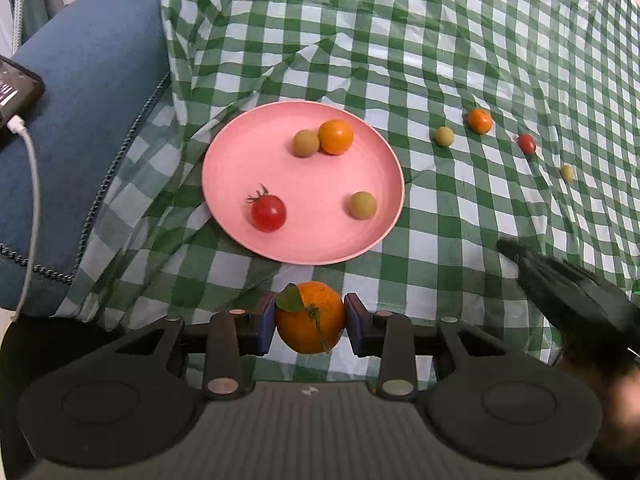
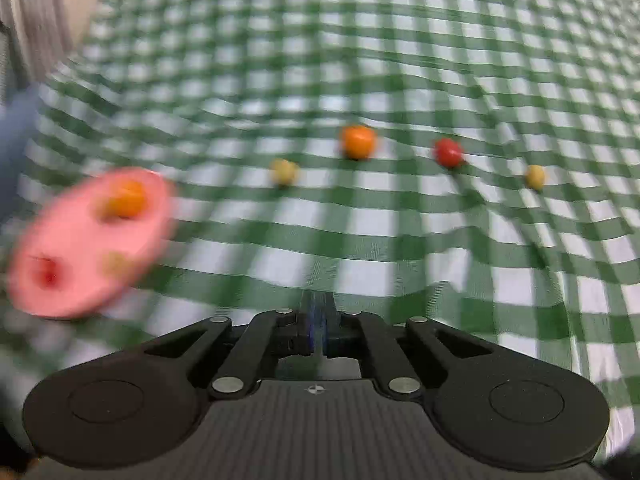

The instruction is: Organize fruits

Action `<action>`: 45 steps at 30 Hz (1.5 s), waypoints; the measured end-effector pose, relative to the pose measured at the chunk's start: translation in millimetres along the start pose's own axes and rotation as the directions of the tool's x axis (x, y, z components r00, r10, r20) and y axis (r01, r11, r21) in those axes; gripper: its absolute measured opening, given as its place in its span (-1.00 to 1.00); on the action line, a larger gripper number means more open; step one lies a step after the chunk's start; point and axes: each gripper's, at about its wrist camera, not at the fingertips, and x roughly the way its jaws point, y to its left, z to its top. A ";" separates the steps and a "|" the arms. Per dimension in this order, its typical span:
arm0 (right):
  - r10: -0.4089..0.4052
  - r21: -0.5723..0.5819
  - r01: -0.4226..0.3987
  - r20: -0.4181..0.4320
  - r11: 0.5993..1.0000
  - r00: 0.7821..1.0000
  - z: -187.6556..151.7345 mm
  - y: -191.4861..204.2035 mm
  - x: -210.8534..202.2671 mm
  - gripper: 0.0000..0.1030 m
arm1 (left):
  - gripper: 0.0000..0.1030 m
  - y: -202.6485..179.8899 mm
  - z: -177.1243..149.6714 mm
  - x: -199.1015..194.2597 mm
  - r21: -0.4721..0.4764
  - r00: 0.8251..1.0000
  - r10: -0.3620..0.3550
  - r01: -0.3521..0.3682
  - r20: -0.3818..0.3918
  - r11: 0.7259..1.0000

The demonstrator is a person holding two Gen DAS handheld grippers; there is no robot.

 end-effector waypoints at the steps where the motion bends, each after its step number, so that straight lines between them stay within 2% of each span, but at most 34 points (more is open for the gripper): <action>1: 0.108 -0.125 -0.114 -0.058 0.986 0.992 -8.1 22.0 -7.5 0.22 | -0.22 5.5 -1.2 -4.8 -0.009 1.000 0.002 -0.002 0.009 1.000; 2: 0.170 -0.335 -0.208 -0.138 0.919 0.976 -23.7 53.7 -9.4 0.96 | -0.22 8.7 -2.4 -7.2 -0.013 1.000 0.006 -0.006 0.017 1.000; 3: 0.182 -0.488 -0.243 -0.169 0.838 0.969 -41.0 79.0 -8.0 0.81 | -0.22 13.1 -2.9 -9.2 -0.014 1.000 0.013 -0.013 0.023 1.000; 4: 0.198 -0.560 -0.289 -0.218 0.777 0.956 -52.0 97.1 -0.3 0.71 | -0.22 17.9 -4.0 -12.0 -0.024 0.999 0.024 -0.023 0.027 0.999; 5: 0.242 -0.587 -0.380 -0.303 0.715 0.922 -61.9 109.8 11.5 0.50 | -0.22 23.4 -4.3 -14.3 -0.039 0.999 0.030 -0.029 0.024 0.999; 6: 0.241 -0.607 -0.398 -0.327 0.688 0.914 -64.8 117.1 22.9 0.40 | -0.22 28.3 -4.3 -16.3 -0.051 0.999 0.034 -0.033 0.022 0.998; 7: 0.221 -0.632 -0.353 -0.281 0.690 0.934 -64.7 120.0 26.3 0.41 | -0.22 32.9 -4.7 -19.6 -0.059 0.999 0.041 -0.040 0.029 0.997; 8: 0.195 -0.637 -0.297 -0.228 0.711 0.954 -58.9 119.3 27.9 0.44 | -0.22 37.3 -5.4 -22.9 -0.065 0.998 0.051 -0.049 0.038 0.997; 10: 0.175 -0.545 -0.227 -0.146 0.807 0.974 -32.7 99.7 25.1 0.47 | -0.22 45.4 -5.6 -26.8 -0.075 0.998 0.054 -0.050 0.044 0.996; 12: 0.141 -0.449 -0.136 -0.022 0.883 0.990 -15.4 69.5 12.3 0.78 | -0.22 51.6 -4.6 -27.1 -0.086 0.998 0.049 -0.045 0.041 0.995; 14: 0.065 -0.389 -0.028 0.082 0.921 0.994 -7.6 39.8 10.5 0.95 | -0.22 56.0 -4.0 -26.1 -0.089 0.998 0.045 -0.041 0.050 0.995; 16: -0.037 -0.341 0.061 0.077 0.938 0.996 -0.9 12.9 27.4 0.98 | -0.22 58.3 -3.2 -23.4 -0.098 0.997 0.051 -0.046 0.051 0.994; 19: -0.127 -0.239 0.147 0.098 0.960 0.987 5.1 -18.6 51.2 0.98 | -0.22 59.7 -2.8 -22.2 -0.113 0.998 0.046 -0.041 0.045 0.993; 24: -0.286 -0.106 0.301 0.136 0.948 0.949 15.5 -50.1 101.8 0.99 | -0.22 54.5 0.6 -27.4 -0.095 0.997 0.032 -0.026 0.063 0.995; 25: -0.298 -0.065 0.308 0.126 0.949 0.946 17.3 -55.9 114.7 0.99 | -0.22 52.3 2.1 -28.9 -0.086 0.997 0.035 -0.029 0.071 0.996; 26: -0.277 0.004 0.279 0.127 0.960 0.952 22.5 -66.7 120.8 0.99 | -0.22 50.0 3.7 -29.9 -0.075 0.996 0.038 -0.033 0.078 0.997; 27: -0.292 0.030 0.291 0.130 0.956 0.948 28.4 -68.5 125.6 0.99 | -0.22 47.9 5.2 -30.4 -0.065 0.995 0.040 -0.035 0.086 0.997; 29: -0.321 0.023 0.320 0.124 0.947 0.939 39.3 -70.3 138.3 0.99 | -0.22 42.0 9.8 -30.0 -0.037 0.993 0.047 -0.043 0.105 0.998; 31: -0.318 0.016 0.319 0.126 0.948 0.940 45.4 -72.2 146.4 0.99 | -0.22 35.3 18.2 -24.6 -0.007 0.992 0.049 -0.049 0.113 0.999; 35: -0.297 0.014 0.298 0.124 0.955 0.947 47.4 -77.8 145.9 0.99 | -0.22 19.8 50.0 -5.2 0.038 0.996 0.030 -0.033 0.080 0.999; 36: -0.292 -0.025 0.296 0.105 0.955 0.951 51.1 -78.5 146.8 0.99 | -0.22 13.4 58.9 -1.5 0.066 0.996 0.029 -0.034 0.079 0.997; 37: -0.313 -0.046 0.319 0.098 0.947 0.945 56.8 -78.0 149.7 0.98 | -0.22 5.6 68.1 1.3 0.099 0.996 0.026 -0.035 0.086 0.994; 39: -0.420 -0.010 0.424 0.130 0.905 0.898 57.9 -84.9 135.0 0.99 | -0.22 -12.3 88.0 8.0 0.149 0.996 0.004 -0.018 0.094 0.989; 40: -0.439 0.024 0.440 0.133 0.898 0.889 57.5 -91.3 127.3 0.99 | -0.22 -24.1 100.7 13.7 0.167 0.996 -0.023 0.009 0.085 0.986; 42: -0.416 0.072 0.411 0.105 0.909 0.903 56.8 -105.6 118.9 0.99 | -0.22 -49.3 123.1 27.9 0.196 0.997 -0.056 0.043 0.061 0.980; 45: -0.420 0.065 0.416 0.069 0.907 0.905 66.6 -122.0 119.6 0.99 | -0.22 -93.2 158.5 56.5 0.259 0.994 -0.095 0.078 0.055 0.963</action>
